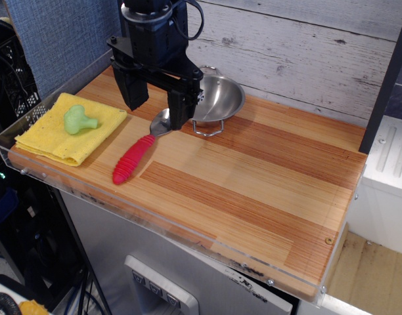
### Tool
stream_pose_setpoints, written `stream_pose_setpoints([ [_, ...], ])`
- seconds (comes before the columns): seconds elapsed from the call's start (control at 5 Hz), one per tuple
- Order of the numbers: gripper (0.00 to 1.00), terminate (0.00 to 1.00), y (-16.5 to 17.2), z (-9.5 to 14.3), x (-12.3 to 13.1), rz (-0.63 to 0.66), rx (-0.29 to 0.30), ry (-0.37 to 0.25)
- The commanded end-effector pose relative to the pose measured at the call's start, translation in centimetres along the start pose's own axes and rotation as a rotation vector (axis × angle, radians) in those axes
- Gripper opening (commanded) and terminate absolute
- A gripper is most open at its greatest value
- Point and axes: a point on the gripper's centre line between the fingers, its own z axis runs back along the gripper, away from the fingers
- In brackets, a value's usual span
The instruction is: Put the vegetable in the pot
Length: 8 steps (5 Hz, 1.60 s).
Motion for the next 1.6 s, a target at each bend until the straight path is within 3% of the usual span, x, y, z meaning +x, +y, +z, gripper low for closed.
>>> stream_pose_setpoints([
  [0.0, 1.0, 0.0, 0.0, 0.0, 0.0, 0.0, 0.0, 0.0],
  [0.4, 1.0, 0.0, 1.9, -0.1, -0.3, 0.015, -0.042, -0.011],
  [0.8, 1.0, 0.0, 8.8, -1.2, -1.8, 0.144, -0.011, 0.043],
  [1.4, 1.0, 0.0, 13.1, -3.6, -2.0, 0.179, 0.062, 0.148],
])
